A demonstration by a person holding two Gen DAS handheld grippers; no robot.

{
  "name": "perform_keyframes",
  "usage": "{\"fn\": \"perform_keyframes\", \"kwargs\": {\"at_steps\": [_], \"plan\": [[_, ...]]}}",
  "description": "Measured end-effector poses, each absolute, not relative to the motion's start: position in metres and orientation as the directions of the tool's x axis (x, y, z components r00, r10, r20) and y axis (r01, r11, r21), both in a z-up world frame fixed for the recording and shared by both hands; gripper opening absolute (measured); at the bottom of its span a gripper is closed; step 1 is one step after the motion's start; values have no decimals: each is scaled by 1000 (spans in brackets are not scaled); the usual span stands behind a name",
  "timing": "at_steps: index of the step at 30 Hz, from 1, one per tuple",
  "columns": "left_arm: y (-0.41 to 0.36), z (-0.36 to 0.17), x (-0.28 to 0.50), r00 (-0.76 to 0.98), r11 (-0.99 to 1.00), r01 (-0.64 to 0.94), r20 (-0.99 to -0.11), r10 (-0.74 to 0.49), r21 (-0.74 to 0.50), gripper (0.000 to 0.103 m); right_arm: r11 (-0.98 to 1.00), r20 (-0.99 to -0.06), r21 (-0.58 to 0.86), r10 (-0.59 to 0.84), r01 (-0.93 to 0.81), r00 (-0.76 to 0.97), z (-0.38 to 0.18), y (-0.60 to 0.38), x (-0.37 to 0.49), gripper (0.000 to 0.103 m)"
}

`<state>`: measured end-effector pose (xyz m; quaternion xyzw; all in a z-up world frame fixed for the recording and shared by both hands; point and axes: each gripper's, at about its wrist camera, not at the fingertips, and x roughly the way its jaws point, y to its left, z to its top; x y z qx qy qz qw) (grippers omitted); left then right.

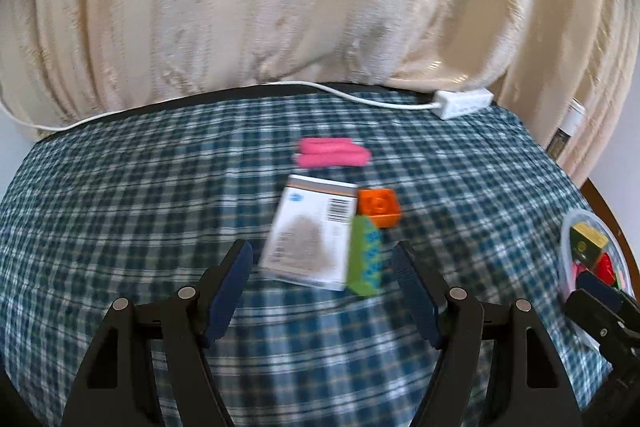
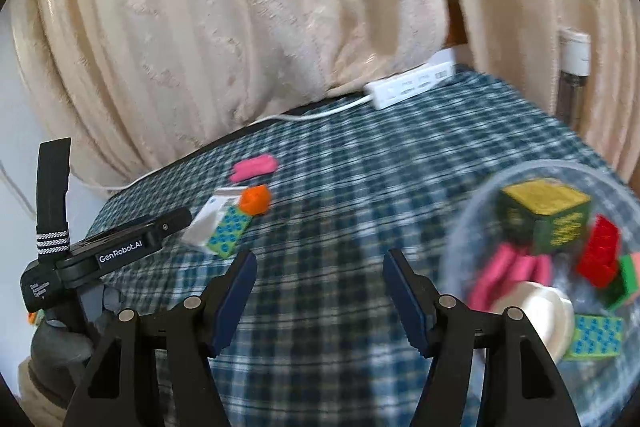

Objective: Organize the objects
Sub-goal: 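Move both grippers to the white medicine box and small blue-dotted brick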

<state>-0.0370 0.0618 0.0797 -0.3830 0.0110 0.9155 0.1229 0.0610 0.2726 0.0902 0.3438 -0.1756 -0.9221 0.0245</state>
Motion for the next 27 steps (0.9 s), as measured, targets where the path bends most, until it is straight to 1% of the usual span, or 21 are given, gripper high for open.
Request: {"fn": "perform_keyframes", "kwargs": {"at_steps": [2,7,17,20,21,22,24,27], "plan": [[52,79,-39,-681,-974,-215,-704,203,-73,74,-934,-636,354,-203,-48,-745,88,263,49,69],[34,77,-44,-684,-979,-188,-705,189,-79,74,-936,-653,353,-245,-2,-716,84,239,22,69],[15,70,-51,-676,-981,-165,-712,190,-105,74,-904,-688,424,-364,60,-628,68,208,-30,69],[11,69,-52,-672,-981,-156,-716,189,-113,74,-895,-700,442,-390,65,-598,59,202,-44,65],[10,68,-52,-671,-982,-152,-717,189,-116,74,-891,-704,448,-400,70,-587,57,199,-49,61],[9,68,-53,-669,-981,-151,-718,189,-118,74,-889,-707,451,-409,77,-578,55,196,-52,60],[5,67,-54,-667,-982,-144,-720,190,-125,74,-889,-712,451,-415,84,-566,50,192,-58,60],[0,67,-55,-665,-981,-131,-722,192,-140,74,-882,-719,465,-430,82,-546,44,188,-67,56]]}}
